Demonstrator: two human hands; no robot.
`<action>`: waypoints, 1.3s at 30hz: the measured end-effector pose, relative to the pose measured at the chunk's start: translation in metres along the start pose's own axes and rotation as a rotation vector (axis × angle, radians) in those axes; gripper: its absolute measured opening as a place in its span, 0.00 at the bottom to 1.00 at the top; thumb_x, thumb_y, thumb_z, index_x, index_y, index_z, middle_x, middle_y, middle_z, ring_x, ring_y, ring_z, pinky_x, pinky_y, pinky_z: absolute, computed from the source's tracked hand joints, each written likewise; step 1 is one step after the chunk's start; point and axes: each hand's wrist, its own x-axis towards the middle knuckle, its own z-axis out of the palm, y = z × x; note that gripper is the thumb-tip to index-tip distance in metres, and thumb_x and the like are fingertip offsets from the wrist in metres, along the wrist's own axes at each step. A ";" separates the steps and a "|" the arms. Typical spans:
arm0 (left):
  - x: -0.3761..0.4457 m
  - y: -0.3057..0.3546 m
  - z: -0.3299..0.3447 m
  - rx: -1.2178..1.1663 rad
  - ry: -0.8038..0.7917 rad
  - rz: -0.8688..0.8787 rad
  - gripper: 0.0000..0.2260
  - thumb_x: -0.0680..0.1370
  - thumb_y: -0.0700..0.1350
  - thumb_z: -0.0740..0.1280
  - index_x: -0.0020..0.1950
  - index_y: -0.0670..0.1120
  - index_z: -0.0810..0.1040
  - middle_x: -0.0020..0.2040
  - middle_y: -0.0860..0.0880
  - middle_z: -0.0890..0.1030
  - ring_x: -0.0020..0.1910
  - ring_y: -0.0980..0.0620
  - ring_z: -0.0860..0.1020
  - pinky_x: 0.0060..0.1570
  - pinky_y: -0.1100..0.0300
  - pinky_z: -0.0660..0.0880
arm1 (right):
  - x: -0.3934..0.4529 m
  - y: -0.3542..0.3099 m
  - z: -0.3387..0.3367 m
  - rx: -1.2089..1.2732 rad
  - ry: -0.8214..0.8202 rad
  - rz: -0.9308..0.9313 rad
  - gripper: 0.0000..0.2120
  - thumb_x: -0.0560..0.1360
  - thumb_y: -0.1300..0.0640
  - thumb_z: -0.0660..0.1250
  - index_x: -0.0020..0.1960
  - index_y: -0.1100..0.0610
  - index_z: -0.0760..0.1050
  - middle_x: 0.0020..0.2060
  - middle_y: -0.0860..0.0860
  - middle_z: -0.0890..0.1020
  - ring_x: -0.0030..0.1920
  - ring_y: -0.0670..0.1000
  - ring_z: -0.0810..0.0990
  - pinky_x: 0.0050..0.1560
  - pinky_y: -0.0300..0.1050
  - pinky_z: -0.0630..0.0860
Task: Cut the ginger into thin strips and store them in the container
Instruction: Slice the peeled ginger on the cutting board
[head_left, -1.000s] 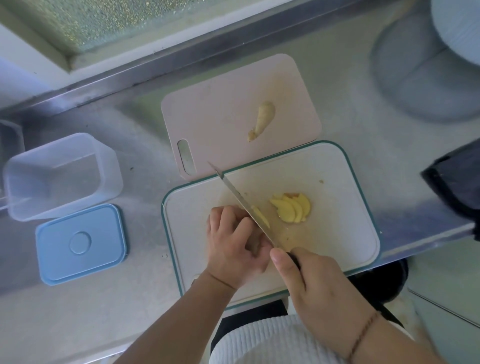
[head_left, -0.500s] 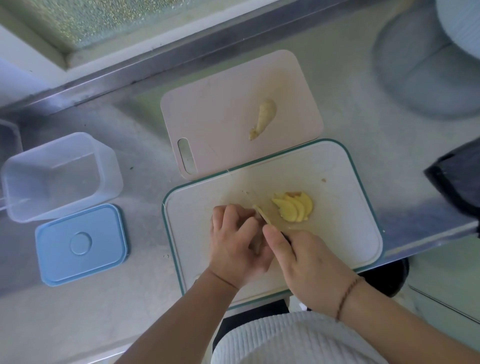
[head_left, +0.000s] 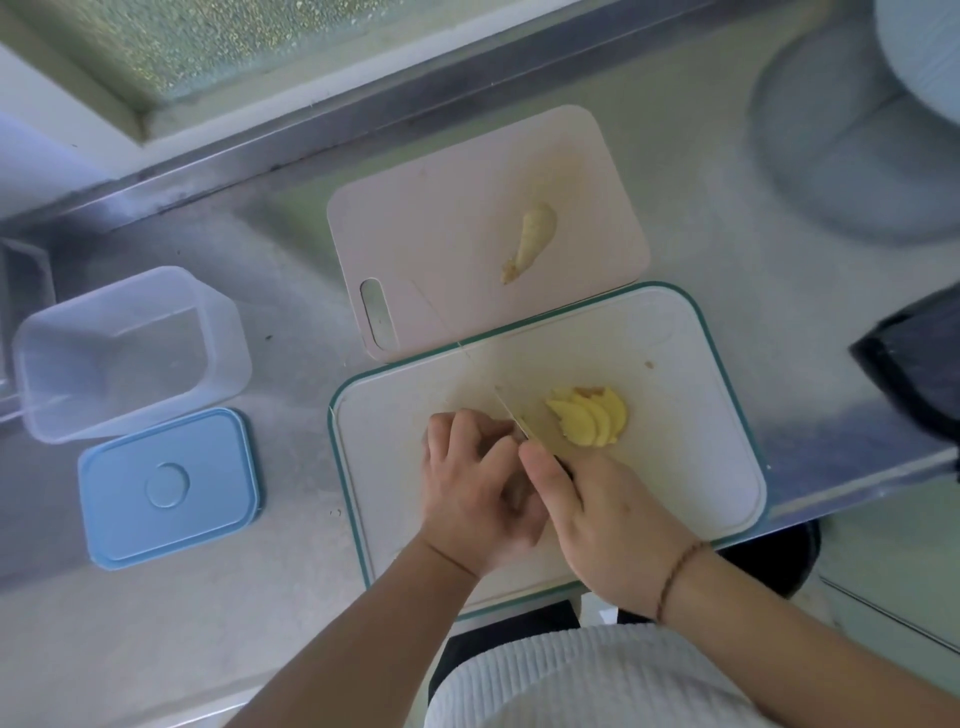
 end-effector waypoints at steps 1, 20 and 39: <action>0.000 -0.001 0.000 -0.004 0.005 -0.003 0.04 0.74 0.49 0.63 0.42 0.50 0.71 0.41 0.45 0.77 0.40 0.41 0.73 0.47 0.55 0.64 | -0.008 0.004 0.001 -0.006 0.015 0.010 0.36 0.70 0.30 0.43 0.36 0.60 0.72 0.24 0.51 0.71 0.27 0.47 0.70 0.32 0.41 0.68; 0.001 0.001 0.000 -0.019 -0.004 0.004 0.06 0.74 0.48 0.64 0.42 0.50 0.67 0.42 0.43 0.76 0.41 0.40 0.73 0.47 0.54 0.65 | -0.012 0.019 0.000 0.038 -0.004 0.006 0.31 0.72 0.32 0.46 0.31 0.58 0.66 0.22 0.47 0.66 0.25 0.44 0.64 0.29 0.38 0.63; 0.000 -0.003 0.001 -0.012 -0.039 -0.010 0.07 0.69 0.47 0.67 0.42 0.50 0.69 0.42 0.44 0.77 0.41 0.40 0.73 0.47 0.53 0.65 | -0.035 0.036 0.007 0.011 0.007 0.032 0.32 0.73 0.30 0.44 0.31 0.56 0.66 0.24 0.48 0.66 0.27 0.44 0.65 0.31 0.39 0.65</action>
